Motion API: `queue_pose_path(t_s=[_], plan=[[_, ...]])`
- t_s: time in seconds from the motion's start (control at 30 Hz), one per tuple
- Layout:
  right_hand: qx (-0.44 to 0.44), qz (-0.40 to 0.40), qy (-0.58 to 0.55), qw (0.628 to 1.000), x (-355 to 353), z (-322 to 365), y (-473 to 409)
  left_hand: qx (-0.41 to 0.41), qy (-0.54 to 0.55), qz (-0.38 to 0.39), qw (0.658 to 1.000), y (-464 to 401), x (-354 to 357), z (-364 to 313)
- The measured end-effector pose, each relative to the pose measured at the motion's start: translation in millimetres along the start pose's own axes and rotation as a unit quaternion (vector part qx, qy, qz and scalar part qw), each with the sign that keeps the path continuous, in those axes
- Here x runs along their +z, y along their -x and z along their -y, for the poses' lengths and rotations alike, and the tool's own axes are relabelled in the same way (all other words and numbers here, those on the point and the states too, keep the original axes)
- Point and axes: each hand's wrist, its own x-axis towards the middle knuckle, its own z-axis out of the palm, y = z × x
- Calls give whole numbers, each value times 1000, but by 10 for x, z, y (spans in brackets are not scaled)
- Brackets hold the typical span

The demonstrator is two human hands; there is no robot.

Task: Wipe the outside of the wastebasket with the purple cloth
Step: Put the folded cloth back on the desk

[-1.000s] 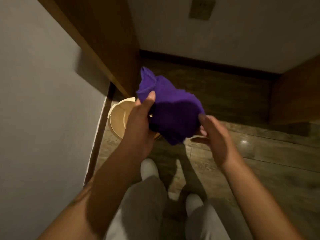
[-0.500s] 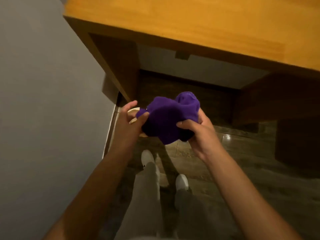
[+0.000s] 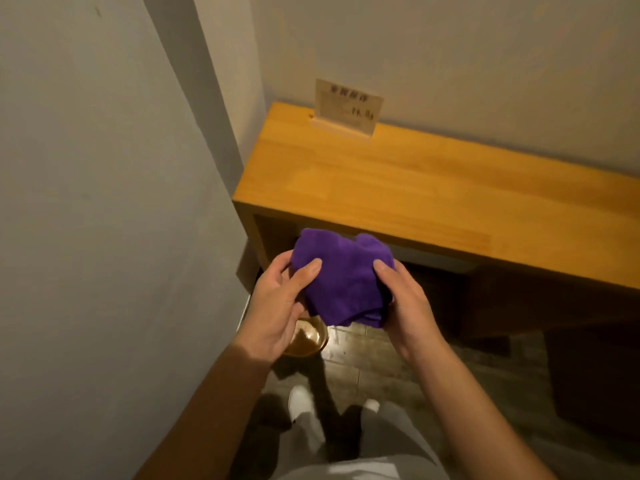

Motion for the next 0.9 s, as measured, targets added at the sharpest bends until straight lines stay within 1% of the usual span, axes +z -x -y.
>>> queue_pose_path(t_s=[0.03, 0.1, 0.2, 0.37, 0.43, 0.5, 0.57, 0.63, 0.77, 0.87, 0.9], plan=[[6, -1, 8, 1000, -6, 54, -53, 8, 5, 0, 1000, -54, 48, -56], [23, 23, 2, 999, -16, 190, -203, 18, 7, -11, 1000, -197, 167, -140], [12, 61, -20, 998, 16, 412, -486, 22, -38, -29, 999, -416, 308, -227], [-12, 20, -56, 998, 74, 708, -1136, 31, -110, -54, 992, -995, 426, -445], [-13, 10, -48, 999, 113, 789, -1404, 48, -156, -71, 984, -1276, 474, -572], [-23, -16, -8, 1000, 160, 845, -1634, 69, -215, -90, 970, -1534, 506, -695], [-46, -43, 69, 996, 185, 876, -1851, 75, -268, -100, 955, -1756, 508, -795], [-74, -53, 157, 983, 198, 888, -2052, 78, -317, -110, 939, -1950, 481, -861], [-104, -79, 310, 942, 213, 865, -2308, 73, -454, -136, 877, -2188, 377, -926], [-123, -90, 383, 911, 174, 810, -2364, 59, -506, -149, 848, -2257, 340, -916], [-134, -97, 409, 897, 160, 796, -2364, 66, -546, -148, 822, -2269, 337, -906]])
